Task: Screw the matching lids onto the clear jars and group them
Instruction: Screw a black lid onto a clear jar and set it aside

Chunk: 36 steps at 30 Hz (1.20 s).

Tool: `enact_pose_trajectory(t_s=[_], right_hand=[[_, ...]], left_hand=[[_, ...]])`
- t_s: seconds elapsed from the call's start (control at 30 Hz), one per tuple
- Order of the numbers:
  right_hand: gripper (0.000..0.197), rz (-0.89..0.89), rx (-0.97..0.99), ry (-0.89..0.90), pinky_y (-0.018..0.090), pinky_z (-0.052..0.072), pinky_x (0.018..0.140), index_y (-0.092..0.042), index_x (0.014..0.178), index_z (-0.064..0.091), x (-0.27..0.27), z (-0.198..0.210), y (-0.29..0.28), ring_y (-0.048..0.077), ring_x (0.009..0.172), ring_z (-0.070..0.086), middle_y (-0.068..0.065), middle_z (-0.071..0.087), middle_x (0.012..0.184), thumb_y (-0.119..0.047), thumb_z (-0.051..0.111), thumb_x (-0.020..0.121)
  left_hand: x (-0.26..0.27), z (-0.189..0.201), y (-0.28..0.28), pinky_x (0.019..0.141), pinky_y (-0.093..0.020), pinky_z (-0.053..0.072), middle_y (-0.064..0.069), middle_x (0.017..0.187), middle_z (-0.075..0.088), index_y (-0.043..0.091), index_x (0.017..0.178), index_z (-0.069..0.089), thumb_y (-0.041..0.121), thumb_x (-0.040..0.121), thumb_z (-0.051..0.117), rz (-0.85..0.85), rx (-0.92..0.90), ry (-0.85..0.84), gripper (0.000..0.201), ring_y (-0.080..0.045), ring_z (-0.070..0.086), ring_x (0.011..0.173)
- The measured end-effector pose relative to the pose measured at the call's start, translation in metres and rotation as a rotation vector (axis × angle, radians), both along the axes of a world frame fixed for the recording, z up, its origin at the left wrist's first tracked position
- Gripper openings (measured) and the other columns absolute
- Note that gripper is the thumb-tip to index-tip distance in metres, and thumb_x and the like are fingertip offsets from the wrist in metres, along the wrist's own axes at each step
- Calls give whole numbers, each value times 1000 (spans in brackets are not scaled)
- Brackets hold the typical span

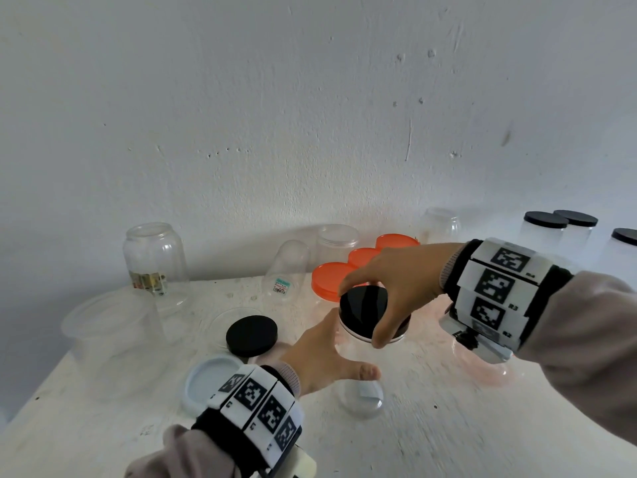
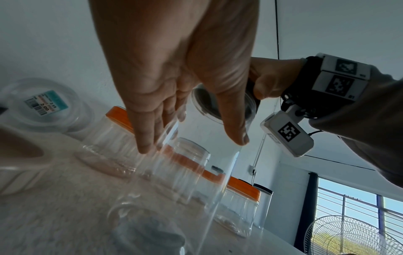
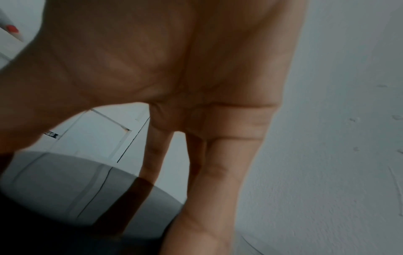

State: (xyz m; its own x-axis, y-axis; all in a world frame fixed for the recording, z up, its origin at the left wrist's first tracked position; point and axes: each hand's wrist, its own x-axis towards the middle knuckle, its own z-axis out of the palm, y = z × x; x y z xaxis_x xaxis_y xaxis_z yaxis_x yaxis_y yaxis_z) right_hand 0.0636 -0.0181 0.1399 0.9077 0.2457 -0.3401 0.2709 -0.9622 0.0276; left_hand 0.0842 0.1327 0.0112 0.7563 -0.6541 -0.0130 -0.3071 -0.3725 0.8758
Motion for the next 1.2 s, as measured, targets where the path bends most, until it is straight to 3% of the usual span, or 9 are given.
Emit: enact_pose_trajectory(t_s=[0.2,0.4,0.5,0.6,0.67,0.8,0.97,1.1,1.2], right_hand=[[77,-25,12,-53,35,57,72,-56,114,43,-2,-5,1,14,81,66,-18,51,95,-80,61,43],[79,-113,60,-121,24,49,47,-38,106,50,-3,-16,0,12,44,64,-12,54,86,-89,56,47],[78,-134,67,-81,27,54,55,-39,106,50,0,-13,-1,13,54,67,-12,56,87,-88,58,46],[79,-109,62,26,35,53,84,-52,122,42,1,-5,-3,14,99,61,-14,49,114,-75,70,52],[80,-60,24,52,37,48,93,-55,128,39,0,-1,-4,13,113,48,-15,44,121,-62,77,58],[76,-23,44,-6,35,51,89,-53,122,46,1,-1,-4,12,108,51,-16,48,115,-62,78,55],[80,-35,43,-69,35,56,77,-48,116,50,2,-9,-6,13,91,64,-17,53,105,-79,66,44],[79,-110,66,-171,20,47,45,-31,101,56,-1,-22,-4,9,57,66,-12,58,86,-89,54,49],[73,-116,48,-182,23,44,57,-31,105,54,-3,-21,-5,9,79,61,-12,56,90,-86,56,57]], left_hand=[[1,0,0,113,-42,33,10,146,40,34,147,21,38,68,83,-23,-14,5,101,-13,36,136],[-1,-4,-2,101,-27,37,12,139,46,36,144,24,42,68,83,37,-6,-23,96,-12,41,130],[1,-5,-2,99,-25,35,10,140,46,35,145,23,42,68,83,28,6,-24,98,-12,40,131],[1,-4,-2,102,-26,35,10,143,43,34,145,22,42,67,83,31,18,-33,99,-13,39,133],[0,-5,-3,103,-25,34,9,145,41,33,146,21,43,68,83,36,27,-40,100,-13,38,134],[1,-5,-3,102,-25,34,10,144,42,34,145,22,45,67,83,42,29,-45,100,-13,39,132],[0,-5,-3,106,-29,35,10,144,43,34,147,22,44,66,83,37,10,-40,101,-14,38,133],[-1,-7,-4,97,-25,39,10,136,49,35,143,28,43,66,84,63,-1,-52,95,-12,43,127],[0,-7,-4,93,-22,36,11,135,49,34,144,27,42,67,84,62,3,-50,96,-10,43,125]])
